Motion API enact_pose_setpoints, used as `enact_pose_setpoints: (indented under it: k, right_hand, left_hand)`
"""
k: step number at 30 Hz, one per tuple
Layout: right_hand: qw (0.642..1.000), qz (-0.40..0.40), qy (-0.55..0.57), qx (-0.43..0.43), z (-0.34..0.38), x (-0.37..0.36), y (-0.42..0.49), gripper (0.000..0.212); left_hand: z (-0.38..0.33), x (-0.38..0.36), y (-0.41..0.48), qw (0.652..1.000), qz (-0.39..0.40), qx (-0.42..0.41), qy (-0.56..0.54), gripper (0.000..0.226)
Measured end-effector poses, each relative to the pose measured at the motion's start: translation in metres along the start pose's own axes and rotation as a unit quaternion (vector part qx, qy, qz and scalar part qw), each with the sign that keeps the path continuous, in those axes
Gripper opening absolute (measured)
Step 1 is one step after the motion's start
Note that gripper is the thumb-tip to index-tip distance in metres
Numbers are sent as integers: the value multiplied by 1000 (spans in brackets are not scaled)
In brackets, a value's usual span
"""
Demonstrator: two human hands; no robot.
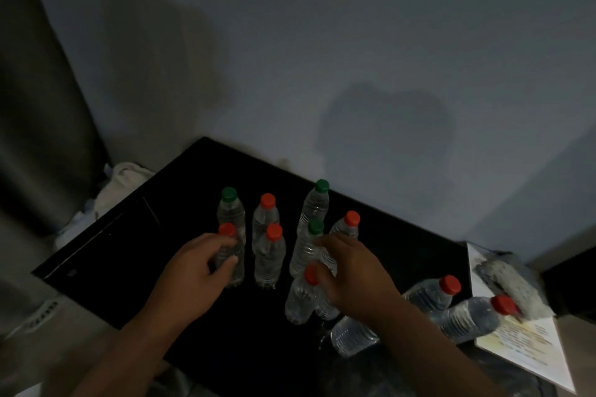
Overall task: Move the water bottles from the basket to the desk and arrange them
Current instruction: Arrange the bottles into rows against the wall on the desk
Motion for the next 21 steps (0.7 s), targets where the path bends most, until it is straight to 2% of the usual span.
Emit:
enact_pose_setpoints:
  k: [3,7,18,21]
  right_hand:
    - [1000,4,13,15,5,-3,7,37]
    - [999,26,8,26,7,-12,13,51]
    - [996,25,-4,90,25,-21,40,33]
    - [996,21,1,91,32,-29,64,33]
  left_hand:
    - [1,3,2,1000,-10,2,17,25]
    - [0,5,3,999,-14,9,52,30]
    - [16,3,31,994,-9,15,112,48]
    - [36,0,43,992,3,42,121,54]
Point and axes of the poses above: each hand's wrist, its own y-axis towards the middle knuckle, its own x-axis out of the back of the hand, z = x × y, the point moved 10 cm from there along y, towards the middle knuckle, and after that the axes turned 12 degrees about -x, right-handed, at the moved point
